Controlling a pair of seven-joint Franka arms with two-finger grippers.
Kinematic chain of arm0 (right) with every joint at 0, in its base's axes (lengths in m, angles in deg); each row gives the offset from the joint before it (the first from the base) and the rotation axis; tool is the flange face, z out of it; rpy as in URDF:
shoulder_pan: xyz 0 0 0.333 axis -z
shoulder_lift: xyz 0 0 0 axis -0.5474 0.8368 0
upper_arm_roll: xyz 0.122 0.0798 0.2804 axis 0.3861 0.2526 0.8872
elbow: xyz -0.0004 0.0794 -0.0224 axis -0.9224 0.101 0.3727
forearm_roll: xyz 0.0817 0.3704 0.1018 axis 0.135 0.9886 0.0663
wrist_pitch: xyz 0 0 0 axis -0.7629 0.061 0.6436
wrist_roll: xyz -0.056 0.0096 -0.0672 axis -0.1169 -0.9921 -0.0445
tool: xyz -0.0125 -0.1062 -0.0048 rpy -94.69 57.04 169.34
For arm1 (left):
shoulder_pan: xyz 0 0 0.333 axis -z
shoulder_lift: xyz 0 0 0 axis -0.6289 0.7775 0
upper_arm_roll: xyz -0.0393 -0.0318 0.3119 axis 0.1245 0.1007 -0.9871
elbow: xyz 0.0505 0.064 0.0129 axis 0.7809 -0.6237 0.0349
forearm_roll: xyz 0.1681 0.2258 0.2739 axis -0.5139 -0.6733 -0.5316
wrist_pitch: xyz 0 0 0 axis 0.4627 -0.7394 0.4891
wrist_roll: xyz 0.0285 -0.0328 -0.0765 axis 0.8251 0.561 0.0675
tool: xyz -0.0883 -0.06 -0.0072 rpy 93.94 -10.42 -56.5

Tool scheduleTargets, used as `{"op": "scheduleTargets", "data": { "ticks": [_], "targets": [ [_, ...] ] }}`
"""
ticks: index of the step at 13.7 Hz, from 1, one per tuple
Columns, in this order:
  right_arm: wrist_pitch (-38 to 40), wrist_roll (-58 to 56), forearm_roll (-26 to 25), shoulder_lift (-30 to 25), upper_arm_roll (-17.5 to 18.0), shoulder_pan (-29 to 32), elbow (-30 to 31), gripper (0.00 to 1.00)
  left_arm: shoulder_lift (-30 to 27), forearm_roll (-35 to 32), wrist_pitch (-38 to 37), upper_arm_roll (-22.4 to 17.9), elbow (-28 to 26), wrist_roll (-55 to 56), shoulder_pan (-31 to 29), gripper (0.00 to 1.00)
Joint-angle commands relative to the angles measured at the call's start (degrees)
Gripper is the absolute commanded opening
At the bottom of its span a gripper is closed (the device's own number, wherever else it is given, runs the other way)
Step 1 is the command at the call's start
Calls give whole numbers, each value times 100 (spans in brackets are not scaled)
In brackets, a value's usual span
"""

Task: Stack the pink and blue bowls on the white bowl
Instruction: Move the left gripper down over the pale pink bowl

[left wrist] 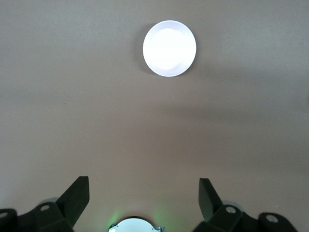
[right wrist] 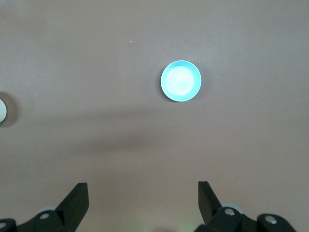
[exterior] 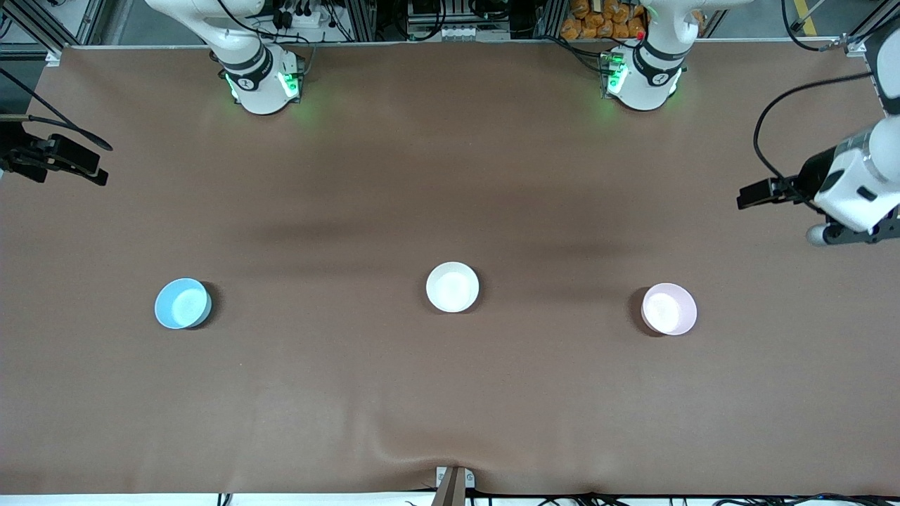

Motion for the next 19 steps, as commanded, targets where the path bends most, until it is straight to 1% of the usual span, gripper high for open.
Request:
{"op": "scheduleTargets", "data": {
  "ticks": [1,5,10,16,19],
  "targets": [
    [31,80,39,-43,29,34,24,100,223,124,177,17,15,-96,-25,100],
    [31,72,30,-26,29,34,33,100,487,124,756,17,-186,-96,-17,100],
    [31,45,-31,44,20,69,15,100,794,124,1898,61,-670,-96,19,100],
    [5,63,-58,71,20,86,-20,100,1444,89,2875,61,-697,-105,-25,100],
    [-4,63,-58,80,20,95,-20,100,1787,63,3235,52,-697,-105,-52,100]
  ]
}}
